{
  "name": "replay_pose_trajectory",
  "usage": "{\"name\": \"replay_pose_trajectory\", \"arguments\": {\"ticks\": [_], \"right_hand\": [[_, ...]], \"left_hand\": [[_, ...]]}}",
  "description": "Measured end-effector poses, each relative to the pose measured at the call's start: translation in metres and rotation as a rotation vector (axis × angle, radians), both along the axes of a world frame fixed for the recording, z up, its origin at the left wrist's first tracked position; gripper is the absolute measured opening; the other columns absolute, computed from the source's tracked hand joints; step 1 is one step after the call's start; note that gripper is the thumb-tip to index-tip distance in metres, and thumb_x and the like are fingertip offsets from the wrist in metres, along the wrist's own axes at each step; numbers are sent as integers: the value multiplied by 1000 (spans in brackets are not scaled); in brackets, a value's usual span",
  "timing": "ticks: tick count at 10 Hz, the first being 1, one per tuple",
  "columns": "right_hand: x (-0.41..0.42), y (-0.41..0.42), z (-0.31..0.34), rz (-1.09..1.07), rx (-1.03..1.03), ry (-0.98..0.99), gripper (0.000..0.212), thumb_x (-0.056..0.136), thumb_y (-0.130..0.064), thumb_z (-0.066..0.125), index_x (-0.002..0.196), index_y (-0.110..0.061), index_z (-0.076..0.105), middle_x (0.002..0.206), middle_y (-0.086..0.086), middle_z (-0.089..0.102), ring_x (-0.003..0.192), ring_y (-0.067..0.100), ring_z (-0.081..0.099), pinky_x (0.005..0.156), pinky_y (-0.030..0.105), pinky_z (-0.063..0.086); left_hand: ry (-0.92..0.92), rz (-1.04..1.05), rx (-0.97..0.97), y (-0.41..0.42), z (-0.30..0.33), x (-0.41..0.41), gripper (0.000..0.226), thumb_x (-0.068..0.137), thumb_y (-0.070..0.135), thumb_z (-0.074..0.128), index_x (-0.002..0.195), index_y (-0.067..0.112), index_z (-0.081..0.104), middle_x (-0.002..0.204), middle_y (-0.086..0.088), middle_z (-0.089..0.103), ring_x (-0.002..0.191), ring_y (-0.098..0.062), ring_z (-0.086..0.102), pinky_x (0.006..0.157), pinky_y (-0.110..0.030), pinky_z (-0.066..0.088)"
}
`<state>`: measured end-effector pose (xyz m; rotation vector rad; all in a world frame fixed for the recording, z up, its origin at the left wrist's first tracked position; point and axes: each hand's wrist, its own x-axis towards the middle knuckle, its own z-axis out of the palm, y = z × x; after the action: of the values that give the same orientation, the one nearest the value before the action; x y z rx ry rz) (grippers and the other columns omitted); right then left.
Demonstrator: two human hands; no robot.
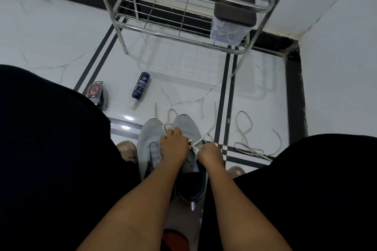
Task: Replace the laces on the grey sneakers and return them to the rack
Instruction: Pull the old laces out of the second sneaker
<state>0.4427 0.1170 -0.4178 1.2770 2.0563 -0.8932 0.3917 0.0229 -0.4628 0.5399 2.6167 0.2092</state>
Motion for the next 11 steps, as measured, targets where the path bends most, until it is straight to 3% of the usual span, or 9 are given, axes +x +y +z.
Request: {"name": "replay_pose_trajectory", "arguments": {"ticks": [2,3,4,5,7,8,9,10,11], "right_hand": [[2,12,4,-113,5,-6,32,95,-16,49,124,-5,57,129,18,57,117,35,55,89,36,47],[1,11,6,-103,9,-5,31,96,-21,49,122,-7,60,127,15,58,114,34,56,88,36,48],[-2,5,8,-77,6,0,32,92,-20,52,122,-12,62,124,12,60,112,32,58,79,32,46],[0,0,8,-50,-4,7,31,89,-25,55,117,-14,64,121,10,63,109,30,60,77,31,47],[9,9,5,-100,-28,-10,31,93,-16,51,121,-7,61,124,13,61,113,33,58,79,31,44],[7,9,5,-111,-27,-12,32,93,-17,52,122,-7,60,126,14,60,114,33,58,80,32,45],[3,5,6,-91,-23,-19,32,93,-18,53,122,-8,60,125,14,60,114,33,57,76,32,42],[3,3,6,-77,-31,-12,32,92,-23,55,121,-10,60,124,12,60,112,32,58,74,31,42],[6,1,6,-72,-37,-18,32,90,-22,55,120,-10,61,122,12,62,110,31,60,75,32,46]], "left_hand": [[-673,1727,1293,-9,41,-46,27,96,13,37,72,10,50,76,-7,56,58,-16,57,63,-27,46],[-604,1042,817,-4,52,-57,26,97,16,38,75,11,50,69,-3,54,54,-15,55,62,-28,41],[-396,344,301,7,32,-27,21,94,23,49,106,12,62,110,-7,53,95,-26,58,77,-32,43],[-90,68,143,7,16,2,19,92,19,55,108,13,62,115,-7,50,96,-25,59,75,-33,41],[-544,1236,956,-3,26,-51,35,97,9,39,127,0,55,94,-14,59,70,-20,53,59,-25,42],[-613,1253,984,-12,20,-62,44,98,15,38,136,-7,39,122,-28,57,71,-22,57,64,-29,50],[-317,277,313,1,17,-31,32,96,24,48,120,6,40,108,-14,57,90,-31,60,75,-35,48],[-217,-59,31,3,6,-6,27,96,28,47,119,14,51,113,-11,58,100,-29,59,80,-35,45],[-290,138,96,-3,0,-12,29,98,29,45,107,9,64,112,-12,64,102,-29,59,81,-33,43]]}}
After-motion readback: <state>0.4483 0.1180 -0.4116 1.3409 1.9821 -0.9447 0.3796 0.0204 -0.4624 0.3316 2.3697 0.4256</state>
